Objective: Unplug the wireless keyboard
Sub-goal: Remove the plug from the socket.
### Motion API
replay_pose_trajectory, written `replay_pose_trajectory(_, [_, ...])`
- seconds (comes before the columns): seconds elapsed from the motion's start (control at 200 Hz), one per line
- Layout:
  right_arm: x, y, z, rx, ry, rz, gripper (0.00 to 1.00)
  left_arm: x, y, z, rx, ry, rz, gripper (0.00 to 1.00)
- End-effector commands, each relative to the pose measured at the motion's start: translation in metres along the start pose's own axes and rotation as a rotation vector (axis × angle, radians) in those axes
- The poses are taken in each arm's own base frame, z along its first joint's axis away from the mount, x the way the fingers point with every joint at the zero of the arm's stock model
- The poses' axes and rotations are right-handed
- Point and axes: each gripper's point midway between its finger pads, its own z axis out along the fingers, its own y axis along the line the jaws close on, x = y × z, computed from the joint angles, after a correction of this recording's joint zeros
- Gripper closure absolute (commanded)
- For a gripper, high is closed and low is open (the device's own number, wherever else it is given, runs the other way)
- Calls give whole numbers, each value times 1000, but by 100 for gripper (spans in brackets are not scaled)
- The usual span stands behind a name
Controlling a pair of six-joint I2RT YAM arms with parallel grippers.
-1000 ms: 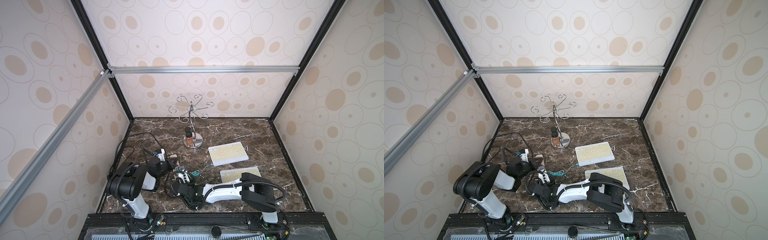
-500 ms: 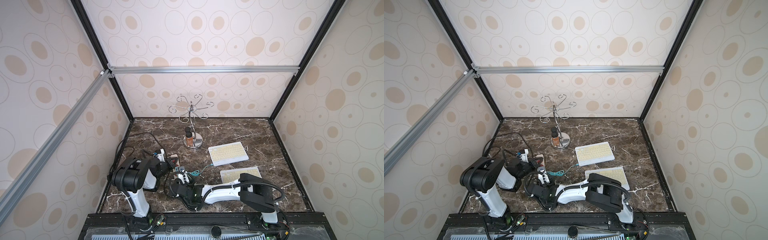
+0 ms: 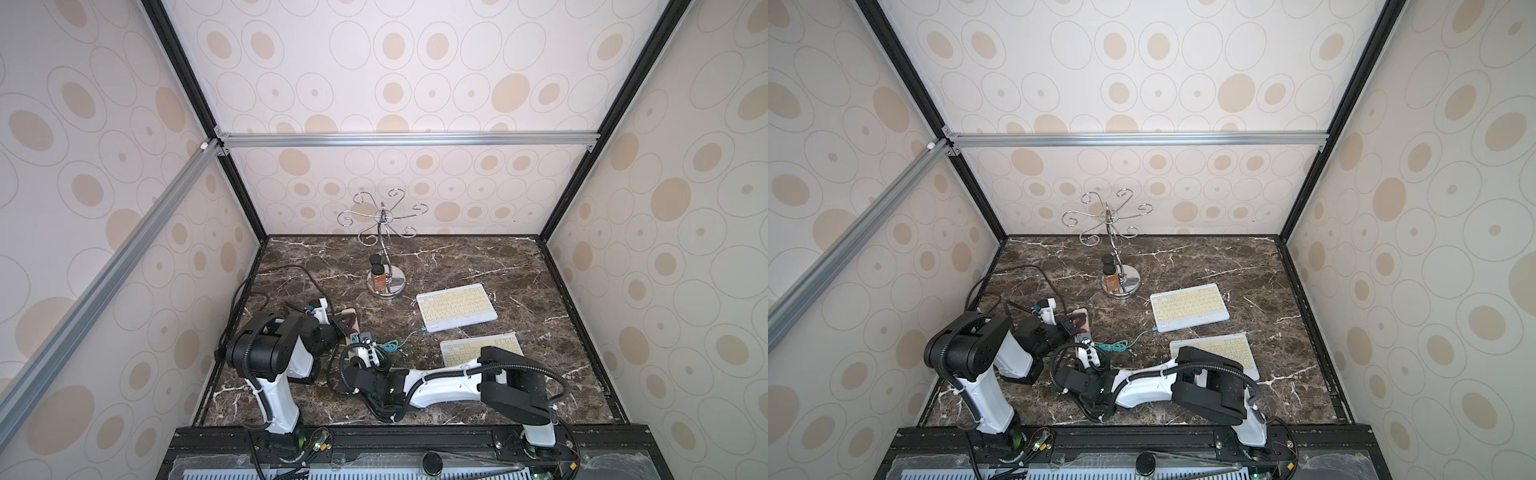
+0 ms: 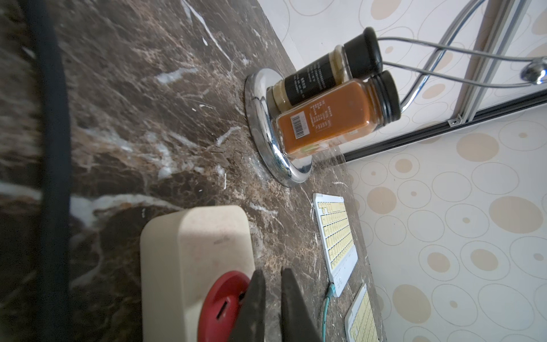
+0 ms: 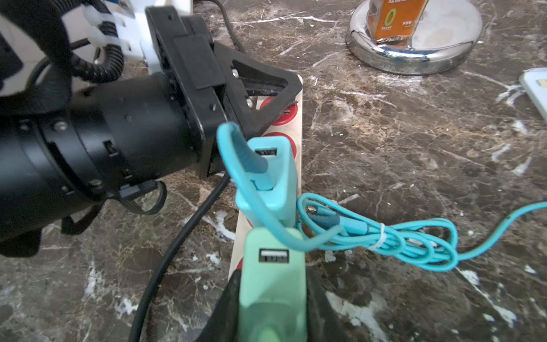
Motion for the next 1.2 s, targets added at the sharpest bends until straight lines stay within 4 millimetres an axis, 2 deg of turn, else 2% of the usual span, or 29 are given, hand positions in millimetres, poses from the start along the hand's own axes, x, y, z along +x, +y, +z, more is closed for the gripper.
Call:
replay_pose_trajectory(0.0, [32,-3,8,31,85,-51,100,56,65,-15,-244,160,-151,85])
replay_pose_trajectory(0.175, [34,0,6,-79,76,34,100,56,67,-15,-248,163,-154,85])
replay_pose_trajectory(0.32, [35,-7,5,-32,92,12,100,56,67,-14,-252,164,-152,84])
replay_pose_trajectory(0.595, [39,9,10,-48,117,-9,100,56,70,-14,-264,161,-149,84])
replay_pose_trajectory(0.87, [41,-11,10,-22,115,21,100,56,70,-14,-265,162,-145,84])
replay_pose_trajectory(1.195, [39,11,10,-35,139,-26,100,55,71,-13,-269,162,-144,84])
